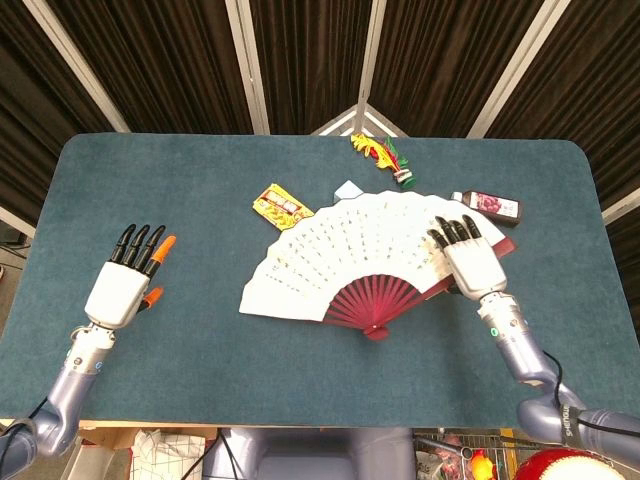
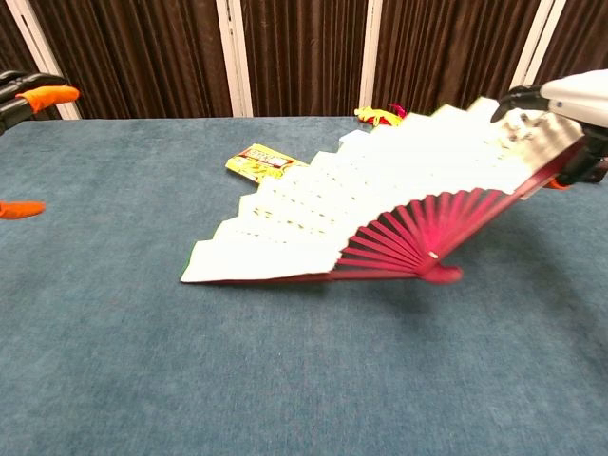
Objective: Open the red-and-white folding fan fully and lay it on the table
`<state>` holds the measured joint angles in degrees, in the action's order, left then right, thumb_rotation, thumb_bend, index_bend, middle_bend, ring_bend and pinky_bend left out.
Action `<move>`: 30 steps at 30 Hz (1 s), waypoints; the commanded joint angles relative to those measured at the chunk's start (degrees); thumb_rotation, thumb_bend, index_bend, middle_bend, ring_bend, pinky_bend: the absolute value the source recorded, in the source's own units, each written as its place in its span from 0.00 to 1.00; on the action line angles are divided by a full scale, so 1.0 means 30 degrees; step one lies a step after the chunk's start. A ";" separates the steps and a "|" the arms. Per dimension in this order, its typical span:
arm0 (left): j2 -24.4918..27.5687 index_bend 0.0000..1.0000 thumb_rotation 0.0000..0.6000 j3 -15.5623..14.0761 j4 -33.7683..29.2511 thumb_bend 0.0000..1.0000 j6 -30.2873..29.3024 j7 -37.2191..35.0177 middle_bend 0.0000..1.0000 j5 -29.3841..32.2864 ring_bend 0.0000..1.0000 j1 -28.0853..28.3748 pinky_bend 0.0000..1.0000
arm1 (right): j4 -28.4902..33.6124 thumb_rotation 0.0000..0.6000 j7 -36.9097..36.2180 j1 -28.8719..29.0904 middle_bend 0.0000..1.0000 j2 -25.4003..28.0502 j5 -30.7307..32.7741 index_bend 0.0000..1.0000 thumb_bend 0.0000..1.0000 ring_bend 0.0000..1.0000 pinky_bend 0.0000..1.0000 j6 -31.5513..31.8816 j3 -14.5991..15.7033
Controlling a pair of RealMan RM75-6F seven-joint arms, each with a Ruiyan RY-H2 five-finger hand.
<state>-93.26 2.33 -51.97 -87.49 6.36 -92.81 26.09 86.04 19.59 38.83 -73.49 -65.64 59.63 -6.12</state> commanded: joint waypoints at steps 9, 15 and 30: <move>0.0629 0.02 1.00 -0.0025 -0.1529 0.23 0.0405 0.1176 0.00 0.0280 0.00 -0.0368 0.00 | 0.0854 1.00 0.5323 0.0695 0.08 0.2345 0.1507 0.14 0.30 0.12 0.06 -0.1429 0.0866; 0.1210 0.02 1.00 -0.0212 -0.2703 0.23 0.0242 0.1131 0.00 0.0518 0.00 -0.0992 0.00 | 0.2881 1.00 0.6969 0.1242 0.08 0.3678 0.2805 0.10 0.29 0.12 0.06 -0.1953 0.0702; 0.2432 0.03 1.00 -0.0937 -0.4615 0.23 0.1787 0.0608 0.00 0.2129 0.00 -0.2525 0.00 | 1.0230 1.00 0.6241 0.3500 0.08 0.8959 0.7827 0.08 0.29 0.12 0.06 -0.2454 -0.2218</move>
<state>-85.91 -0.50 -65.87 -82.26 8.41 -86.52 18.58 114.86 36.60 47.83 -48.18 -43.69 50.46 -11.44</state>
